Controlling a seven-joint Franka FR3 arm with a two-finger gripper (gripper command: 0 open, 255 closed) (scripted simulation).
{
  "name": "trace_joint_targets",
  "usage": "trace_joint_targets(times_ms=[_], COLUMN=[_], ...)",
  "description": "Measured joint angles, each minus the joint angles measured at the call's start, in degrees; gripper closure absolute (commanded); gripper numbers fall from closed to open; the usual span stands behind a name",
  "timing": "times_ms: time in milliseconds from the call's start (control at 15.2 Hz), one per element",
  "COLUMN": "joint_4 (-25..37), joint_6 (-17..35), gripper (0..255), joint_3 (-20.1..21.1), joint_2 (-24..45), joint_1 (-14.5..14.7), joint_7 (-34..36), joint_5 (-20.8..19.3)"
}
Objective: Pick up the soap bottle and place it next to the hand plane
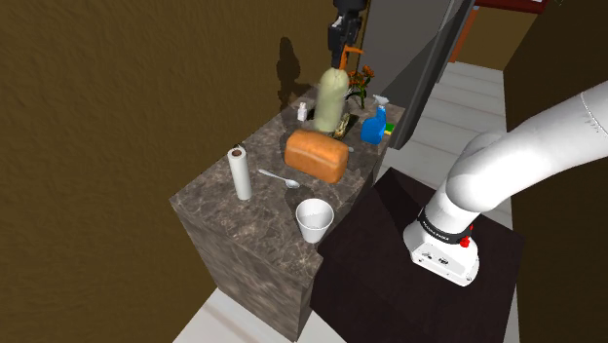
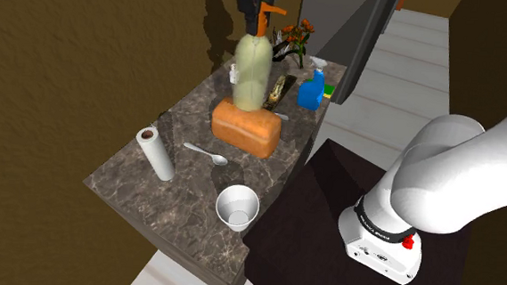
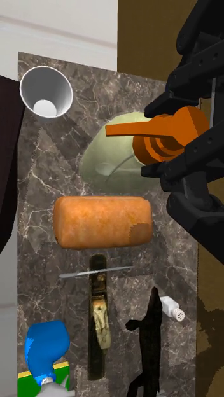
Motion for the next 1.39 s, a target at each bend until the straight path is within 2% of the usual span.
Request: trace_joint_targets(times_ms=[594,1188,1386], joint_4=[-2.0,1.1,0.0], joint_6=[-1.1,-1.7,-0.1], gripper=[255,255,255], joint_3=[-9.9,-20.0,-21.5], joint_2=[-3.0,-0.8,-0.3], joint_1=[-4.0,-7.6,-8.1], joint_7=[-12.6,-25.3,-27.1], joint_5=[-4.6,-8.9,-9.5])
